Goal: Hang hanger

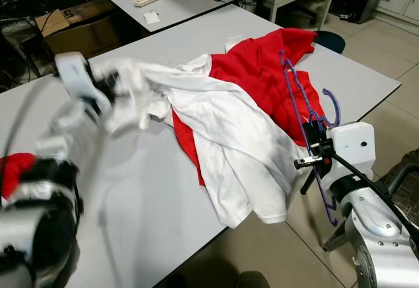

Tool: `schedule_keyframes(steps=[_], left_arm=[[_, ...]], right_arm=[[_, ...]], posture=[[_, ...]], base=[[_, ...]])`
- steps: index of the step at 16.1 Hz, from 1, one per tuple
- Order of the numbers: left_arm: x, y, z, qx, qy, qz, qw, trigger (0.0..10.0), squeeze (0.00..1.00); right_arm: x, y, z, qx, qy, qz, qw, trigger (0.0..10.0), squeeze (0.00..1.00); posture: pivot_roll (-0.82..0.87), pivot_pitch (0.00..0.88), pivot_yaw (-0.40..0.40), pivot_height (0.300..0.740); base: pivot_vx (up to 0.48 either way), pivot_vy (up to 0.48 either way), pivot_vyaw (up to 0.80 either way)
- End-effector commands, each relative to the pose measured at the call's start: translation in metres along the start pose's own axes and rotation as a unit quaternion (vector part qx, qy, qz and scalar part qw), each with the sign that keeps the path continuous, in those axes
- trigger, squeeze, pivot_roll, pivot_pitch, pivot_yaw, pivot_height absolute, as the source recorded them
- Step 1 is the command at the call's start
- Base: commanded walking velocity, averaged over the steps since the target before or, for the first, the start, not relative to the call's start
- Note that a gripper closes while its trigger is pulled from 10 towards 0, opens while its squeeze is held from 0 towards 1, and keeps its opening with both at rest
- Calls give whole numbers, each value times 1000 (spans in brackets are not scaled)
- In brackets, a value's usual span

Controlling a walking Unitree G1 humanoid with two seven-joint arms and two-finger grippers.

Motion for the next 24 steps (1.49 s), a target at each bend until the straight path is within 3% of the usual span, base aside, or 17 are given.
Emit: schedule_keyframes(steps=[1, 2, 3, 4, 5, 6, 7, 8, 11, 12, 14, 16, 20, 21, 22, 23, 24], left_arm=[[-9, 46, 10, -4, -2, -72, 997, 0, 0], [-12, 67, 10, -6, -11, -106, 994, 0, 0], [-13, 117, 9, -10, -33, -198, 980, 0, 0], [-4, 168, 3, 16, -79, -302, 950, 0, 0], [8, 200, -5, 30, -139, -366, 920, 0, 0], [10, 202, -8, 15, -166, -362, 917, 0, 0], [0, 172, -5, -25, -156, -288, 945, 0, 0], [-5, 144, -3, -46, -151, -232, 960, 0, 0], [-4, 113, -4, -71, -175, -185, 964, 0, 0], [-4, 99, -5, -79, -187, -145, 968, 0, 0], [-1, 60, -16, -120, -244, -31, 962, 0, 0], [0, 48, -34, -98, -277, 0, 956, 0, 0], [8, 17, -108, -73, -359, 47, 929, 0, 0], [11, 12, -124, -48, -374, 50, 925, 10000, 0], [12, 12, -133, -16, -382, 49, 923, 10000, 973], [14, 12, -140, -2, -393, 51, 918, 10000, 1000], [12, 12, -142, 0, -381, 52, 923, 10000, 1000]], right_arm=[[-4, 3, 1, 2, 1, -11, 1000, 10000, 0], [-5, 3, 1, 1, 0, -13, 1000, 10000, 0], [-7, 4, 1, 0, -2, -18, 1000, 10000, 0], [-9, 6, 1, 0, -4, -22, 1000, 10000, 0], [-10, 7, 0, -1, -8, -26, 1000, 10000, 0], [-10, 6, 0, -5, -12, -28, 1000, 10000, 0], [-10, 4, 1, -6, -12, -26, 1000, 10000, 0], [-10, 3, 3, -7, -10, -24, 1000, 10000, 0], [-9, 1, 7, -9, -4, -22, 1000, 10000, 0], [-9, 0, 8, -10, -2, -20, 1000, 10000, 0], [-8, -2, 9, -10, 1, -16, 1000, 10000, 0], [-8, -3, 9, -12, 1, -14, 1000, 10000, 0], [-10, -4, 10, -14, -1, -15, 1000, 10000, 0], [-9, -3, 9, -14, -3, -16, 1000, 10000, 0], [-8, -2, 8, -13, -7, -17, 1000, 10000, 0], [-7, -2, 6, -11, -10, -17, 1000, 10000, 0], [-6, -2, 5, -11, -15, -17, 1000, 10000, 0]], posture=[[-223, 0, 123, 740], [-223, 0, 123, 740], [-212, 0, 117, 740], [-206, 0, 118, 740], [-203, 0, 122, 740], [-198, 0, 125, 740], [-195, 0, 127, 740], [-194, 0, 127, 740], [-192, 0, 127, 740], [-190, 0, 126, 740], [-186, 0, 125, 740], [-182, 0, 122, 740], [-190, 0, 126, 740], [-197, 0, 130, 740], [-202, 0, 132, 740], [-208, 0, 136, 740], [-208, 0, 136, 740]], base=[[0, 0, 0], [0, 0, 0], [0, 0, 0], [0, 0, 0], [0, 0, 0], [0, 0, 0], [0, 0, 0], [0, 0, 0], [0, 0, 0], [0, 0, 0], [0, 0, 0], [0, 0, 0], [0, 0, 0], [0, 0, 0], [0, 0, 0], [0, 0, 0], [0, 0, 0]])
Point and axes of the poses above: a point about 5 cm out from each wrist's last joint towards the gripper, its own x axis pointing back from the gripper into the wrist, its own y axis along the axis of the wrist's last joint, z = x × y, the point moved 2 cm from there along -x, pointing out of the wrist towards the gripper, and after that the axes turned 8 degrees about -x, right-handed, at the moved point
